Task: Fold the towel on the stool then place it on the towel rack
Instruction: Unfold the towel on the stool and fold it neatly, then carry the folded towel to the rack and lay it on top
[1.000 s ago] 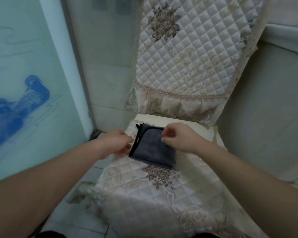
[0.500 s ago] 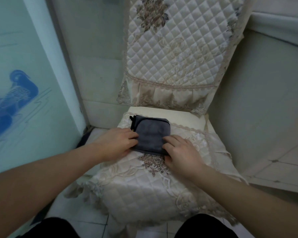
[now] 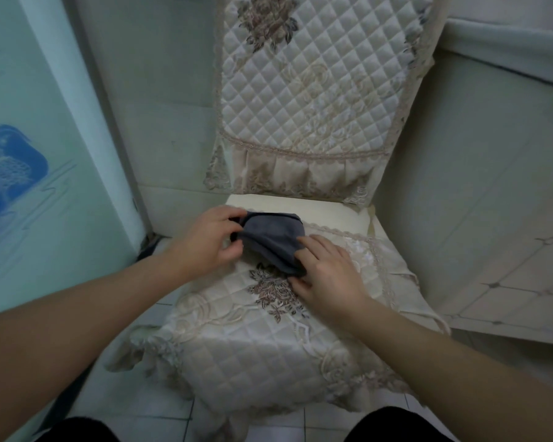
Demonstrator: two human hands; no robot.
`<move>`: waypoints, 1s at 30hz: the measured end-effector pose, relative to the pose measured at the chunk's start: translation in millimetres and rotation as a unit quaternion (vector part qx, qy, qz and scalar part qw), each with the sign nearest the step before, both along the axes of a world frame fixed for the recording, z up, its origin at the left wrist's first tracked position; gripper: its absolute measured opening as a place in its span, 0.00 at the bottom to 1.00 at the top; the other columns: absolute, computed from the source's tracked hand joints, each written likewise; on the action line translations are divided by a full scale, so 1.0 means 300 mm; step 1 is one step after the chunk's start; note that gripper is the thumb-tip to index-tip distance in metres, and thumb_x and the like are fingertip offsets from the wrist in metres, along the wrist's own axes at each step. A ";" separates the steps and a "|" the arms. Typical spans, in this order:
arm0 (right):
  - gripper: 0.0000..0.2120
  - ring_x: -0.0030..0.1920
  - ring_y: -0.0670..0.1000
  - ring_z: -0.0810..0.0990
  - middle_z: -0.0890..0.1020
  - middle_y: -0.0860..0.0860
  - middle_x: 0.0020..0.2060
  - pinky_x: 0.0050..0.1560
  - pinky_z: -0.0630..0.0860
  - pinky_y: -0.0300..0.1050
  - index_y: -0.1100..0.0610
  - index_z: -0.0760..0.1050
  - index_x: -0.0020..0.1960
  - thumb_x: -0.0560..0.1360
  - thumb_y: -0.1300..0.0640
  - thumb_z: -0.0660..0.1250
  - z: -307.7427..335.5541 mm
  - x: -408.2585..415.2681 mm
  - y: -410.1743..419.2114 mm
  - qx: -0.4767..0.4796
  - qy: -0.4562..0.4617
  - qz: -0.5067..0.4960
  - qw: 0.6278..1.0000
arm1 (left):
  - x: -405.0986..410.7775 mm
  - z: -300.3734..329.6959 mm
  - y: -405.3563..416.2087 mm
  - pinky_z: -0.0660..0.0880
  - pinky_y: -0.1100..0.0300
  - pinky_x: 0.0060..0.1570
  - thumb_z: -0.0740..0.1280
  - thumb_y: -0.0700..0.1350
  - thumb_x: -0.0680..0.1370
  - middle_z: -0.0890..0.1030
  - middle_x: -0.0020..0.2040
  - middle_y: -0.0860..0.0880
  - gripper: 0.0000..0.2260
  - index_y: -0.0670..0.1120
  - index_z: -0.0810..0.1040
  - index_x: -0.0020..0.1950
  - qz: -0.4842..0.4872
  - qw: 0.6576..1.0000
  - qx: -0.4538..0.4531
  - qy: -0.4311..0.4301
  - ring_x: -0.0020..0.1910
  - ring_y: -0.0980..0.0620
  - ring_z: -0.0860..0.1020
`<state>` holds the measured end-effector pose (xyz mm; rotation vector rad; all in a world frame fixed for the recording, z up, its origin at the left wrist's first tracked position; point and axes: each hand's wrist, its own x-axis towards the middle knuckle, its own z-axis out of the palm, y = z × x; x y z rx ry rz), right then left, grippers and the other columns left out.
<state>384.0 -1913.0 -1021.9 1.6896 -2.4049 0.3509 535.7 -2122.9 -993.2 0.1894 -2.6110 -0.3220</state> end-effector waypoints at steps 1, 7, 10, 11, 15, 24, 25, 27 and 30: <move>0.12 0.72 0.56 0.69 0.76 0.52 0.70 0.69 0.69 0.58 0.53 0.79 0.55 0.75 0.48 0.68 0.000 -0.001 -0.005 -0.005 -0.002 -0.001 1.000 | -0.005 0.007 0.000 0.67 0.59 0.58 0.74 0.35 0.68 0.83 0.57 0.36 0.07 0.36 0.85 0.45 0.001 1.000 0.005 0.000 0.54 0.38 0.82; 0.11 0.70 0.58 0.72 0.79 0.55 0.67 0.68 0.71 0.61 0.57 0.81 0.57 0.78 0.53 0.67 0.109 -0.093 -0.043 -0.060 -0.032 -0.019 0.998 | -0.006 0.082 -0.072 0.66 0.55 0.64 0.73 0.37 0.73 0.79 0.64 0.40 0.09 0.38 0.85 0.53 0.025 0.999 0.016 -0.036 0.62 0.39 0.77; 0.10 0.70 0.58 0.73 0.78 0.55 0.67 0.67 0.71 0.60 0.58 0.81 0.55 0.78 0.54 0.67 0.249 -0.106 -0.063 -0.056 -0.062 -0.029 0.996 | -0.015 0.190 -0.063 0.66 0.54 0.66 0.71 0.38 0.75 0.78 0.67 0.41 0.10 0.39 0.83 0.56 0.041 0.997 0.063 -0.036 0.65 0.41 0.75; 0.10 0.72 0.58 0.71 0.78 0.55 0.69 0.69 0.70 0.60 0.58 0.81 0.55 0.79 0.54 0.66 0.303 -0.103 -0.067 -0.049 -0.074 -0.034 0.995 | -0.014 0.234 -0.054 0.66 0.54 0.67 0.71 0.39 0.75 0.77 0.67 0.41 0.10 0.39 0.83 0.56 0.047 0.995 0.079 -0.041 0.66 0.42 0.74; 0.11 0.76 0.59 0.65 0.72 0.55 0.74 0.72 0.65 0.62 0.58 0.80 0.57 0.80 0.53 0.66 0.550 -0.091 -0.055 -0.009 -0.125 -0.032 0.992 | 0.014 0.452 -0.036 0.63 0.58 0.68 0.70 0.40 0.76 0.75 0.69 0.42 0.09 0.40 0.83 0.55 0.057 0.988 0.117 -0.083 0.68 0.43 0.73; 0.11 0.79 0.64 0.59 0.67 0.57 0.78 0.73 0.61 0.67 0.56 0.81 0.56 0.80 0.51 0.68 1.318 -0.009 0.013 0.001 -0.185 0.004 0.983 | 0.166 1.189 -0.001 0.66 0.56 0.65 0.72 0.44 0.75 0.74 0.71 0.45 0.09 0.47 0.84 0.55 0.064 0.982 0.140 -0.112 0.67 0.46 0.73; 0.11 0.79 0.64 0.58 0.66 0.57 0.78 0.73 0.61 0.68 0.56 0.81 0.56 0.80 0.51 0.68 1.405 0.010 0.016 -0.003 -0.188 0.008 0.982 | 0.186 1.269 0.005 0.66 0.55 0.66 0.71 0.44 0.75 0.74 0.71 0.44 0.10 0.47 0.83 0.55 0.071 0.981 0.141 -0.112 0.68 0.45 0.73; 0.11 0.79 0.64 0.58 0.66 0.57 0.78 0.71 0.61 0.70 0.56 0.82 0.57 0.80 0.51 0.68 1.567 0.052 0.021 -0.015 -0.195 0.014 0.981 | 0.228 1.420 0.017 0.68 0.50 0.67 0.70 0.46 0.75 0.74 0.71 0.43 0.10 0.46 0.83 0.55 0.091 0.978 0.152 -0.106 0.68 0.44 0.73; 0.10 0.79 0.64 0.58 0.66 0.57 0.78 0.70 0.61 0.72 0.56 0.81 0.57 0.80 0.52 0.67 1.770 0.121 0.019 -0.028 -0.201 0.028 0.979 | 0.296 1.601 0.036 0.69 0.50 0.67 0.68 0.47 0.75 0.74 0.70 0.41 0.12 0.43 0.83 0.55 0.118 0.975 0.164 -0.097 0.68 0.43 0.73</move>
